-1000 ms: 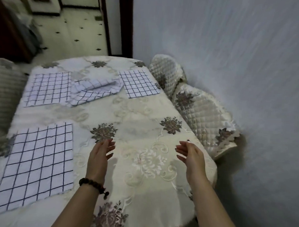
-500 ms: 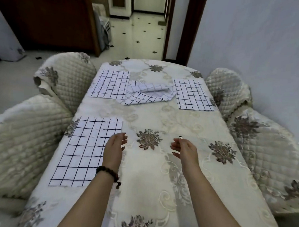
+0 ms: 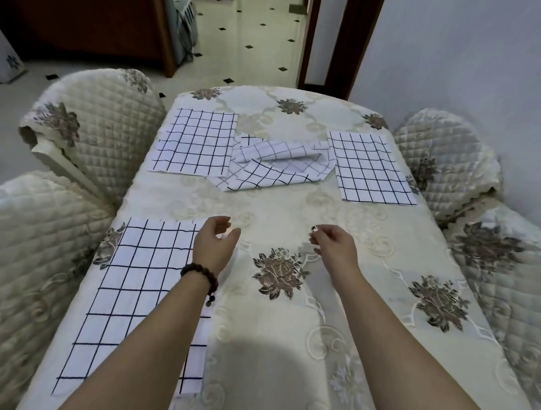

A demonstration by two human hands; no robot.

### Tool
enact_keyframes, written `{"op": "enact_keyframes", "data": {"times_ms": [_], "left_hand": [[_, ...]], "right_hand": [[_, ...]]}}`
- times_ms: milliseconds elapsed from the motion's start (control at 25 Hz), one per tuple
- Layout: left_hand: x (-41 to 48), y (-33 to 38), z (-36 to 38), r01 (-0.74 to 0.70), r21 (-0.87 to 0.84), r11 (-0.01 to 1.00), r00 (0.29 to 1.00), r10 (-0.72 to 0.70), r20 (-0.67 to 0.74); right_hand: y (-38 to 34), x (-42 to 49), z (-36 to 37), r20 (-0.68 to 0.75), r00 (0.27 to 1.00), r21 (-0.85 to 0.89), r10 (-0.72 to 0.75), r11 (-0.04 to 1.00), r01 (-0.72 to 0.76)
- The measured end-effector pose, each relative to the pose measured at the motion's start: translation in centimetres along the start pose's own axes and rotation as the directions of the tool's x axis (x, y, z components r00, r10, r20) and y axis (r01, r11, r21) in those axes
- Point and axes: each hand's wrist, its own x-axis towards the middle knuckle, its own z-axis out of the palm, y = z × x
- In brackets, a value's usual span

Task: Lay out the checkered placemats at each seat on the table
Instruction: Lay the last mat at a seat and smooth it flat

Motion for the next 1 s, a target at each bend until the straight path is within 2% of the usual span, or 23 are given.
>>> {"op": "enact_keyframes", "data": {"times_ms": [80,200,280,360,440,600,680,840,920,1000], "left_hand": [[3.1,-1.1,1.4,-0.049,0.186,0.981,0.999,0.051,-0.01],[8.5,-2.0,3.6,-0.097,0.495,0.864,0.99,0.135,-0.042],[11.9,-2.1,4.7,-0.055,0.63,0.775,0.99,0.126,-0.069],[14.7,-2.2,5.5,0.018,0.694,0.72,0.992,0.073,-0.102],[16.9,-2.2,6.2,0.055,0.705,0.708,0.991,0.05,-0.127],[18.7,-1.1,7.5,0.089,0.639,0.764,0.99,0.001,-0.14],[18.4,-0.4,7.9,0.057,0.638,0.768,0.988,0.046,-0.144],[15.3,1.1,8.7,-0.146,0.607,0.781,0.975,0.218,-0.045],[13.5,2.0,9.1,-0.307,0.622,0.72,0.943,0.32,0.095],[12.0,2.7,9.3,-0.482,0.614,0.625,0.871,0.417,0.259]], "right_hand": [[0.2,3.1,0.9,0.028,0.998,-0.062,-0.062,0.996,0.063],[1.2,7.6,2.6,0.094,0.977,-0.253,-0.192,0.944,0.21],[1.9,9.4,3.4,0.132,0.963,-0.33,-0.234,0.906,0.265],[2.6,10.1,3.6,0.158,0.958,-0.353,-0.239,0.892,0.281],[3.1,10.5,3.5,0.17,0.957,-0.366,-0.235,0.887,0.283],[3.1,10.7,3.1,0.184,0.957,-0.36,-0.226,0.89,0.28],[3.0,10.8,3.0,0.202,0.952,-0.357,-0.232,0.887,0.292],[2.4,11.1,2.7,0.221,0.939,-0.36,-0.263,0.873,0.329],[1.9,10.9,2.8,0.255,0.913,-0.37,-0.32,0.84,0.398],[1.2,10.7,3.0,0.306,0.881,-0.384,-0.361,0.8,0.461]]}}
